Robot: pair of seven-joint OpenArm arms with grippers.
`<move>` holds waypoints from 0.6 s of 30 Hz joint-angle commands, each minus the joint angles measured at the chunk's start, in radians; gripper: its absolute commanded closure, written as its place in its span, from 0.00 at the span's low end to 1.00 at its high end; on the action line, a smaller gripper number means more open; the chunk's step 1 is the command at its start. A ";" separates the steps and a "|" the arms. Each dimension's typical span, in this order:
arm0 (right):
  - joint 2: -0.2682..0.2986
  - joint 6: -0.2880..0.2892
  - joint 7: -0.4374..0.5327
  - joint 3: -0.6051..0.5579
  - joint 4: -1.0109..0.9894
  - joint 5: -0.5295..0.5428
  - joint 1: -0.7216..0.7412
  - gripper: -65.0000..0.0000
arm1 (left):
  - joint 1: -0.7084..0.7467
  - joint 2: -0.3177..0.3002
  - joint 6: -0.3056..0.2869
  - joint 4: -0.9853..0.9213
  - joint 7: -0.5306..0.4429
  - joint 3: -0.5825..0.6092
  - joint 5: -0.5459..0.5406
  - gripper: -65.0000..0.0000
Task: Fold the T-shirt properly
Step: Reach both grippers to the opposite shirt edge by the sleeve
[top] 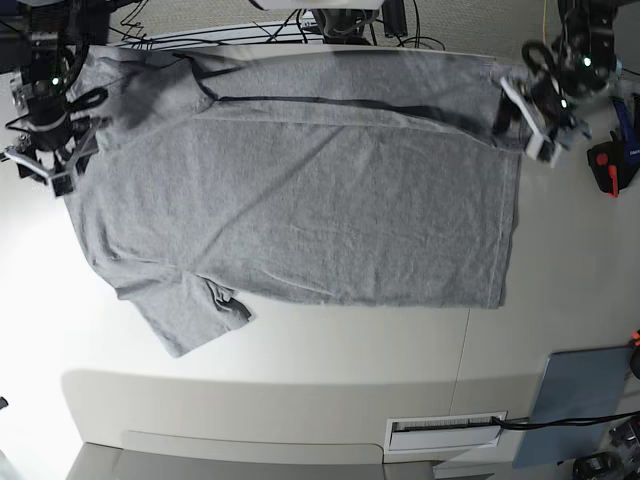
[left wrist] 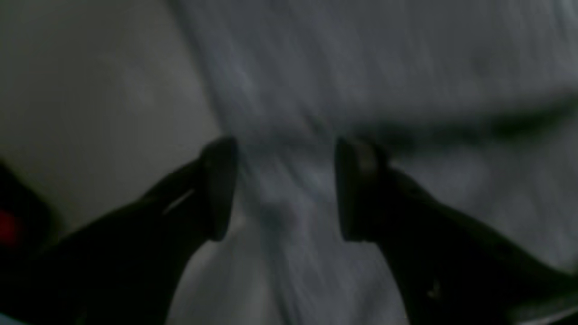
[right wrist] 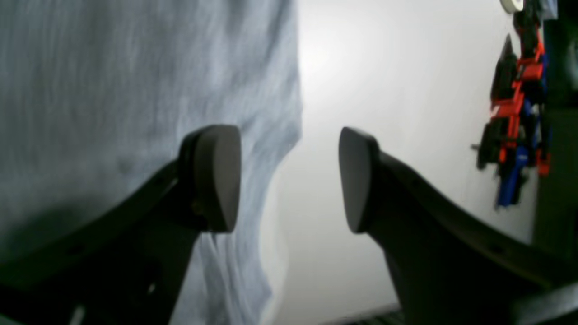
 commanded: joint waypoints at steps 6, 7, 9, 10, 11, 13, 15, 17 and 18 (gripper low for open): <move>0.025 -0.015 0.018 0.009 -0.096 0.095 0.172 0.48 | -0.205 -0.014 0.000 -0.097 -0.006 -0.008 -0.090 0.45; 0.025 -0.015 0.016 0.009 -0.120 0.116 0.203 0.48 | -0.245 -0.013 0.000 -0.134 -0.006 -0.008 -0.108 0.45; 0.025 -0.014 0.004 0.009 -0.174 0.153 0.268 0.48 | -0.328 -0.013 0.000 -0.214 -0.005 -0.007 -0.130 0.45; 0.025 -0.011 -0.006 0.009 -0.203 0.171 0.303 0.48 | -0.370 -0.013 -0.002 -0.257 -0.006 -0.006 -0.134 0.45; 0.025 -0.002 -0.016 0.008 -0.233 0.192 0.337 0.48 | -0.414 -0.011 -0.015 -0.300 -0.005 -0.006 -0.138 0.46; 0.025 0.030 -0.041 0.007 -0.291 0.240 0.401 0.48 | -0.504 -0.006 -0.053 -0.385 0.004 -0.006 -0.150 0.46; 0.023 0.060 -0.075 0.005 -0.348 0.289 0.460 0.48 | -0.595 0.004 -0.069 -0.469 0.027 -0.004 -0.164 0.46; 0.022 0.079 -0.109 -0.008 -0.397 0.311 0.512 0.48 | -0.686 0.011 -0.068 -0.557 0.050 0.016 -0.166 0.46; 0.023 0.082 -0.122 -0.019 -0.417 0.314 0.534 0.48 | -0.729 0.011 -0.068 -0.602 0.057 0.032 -0.166 0.46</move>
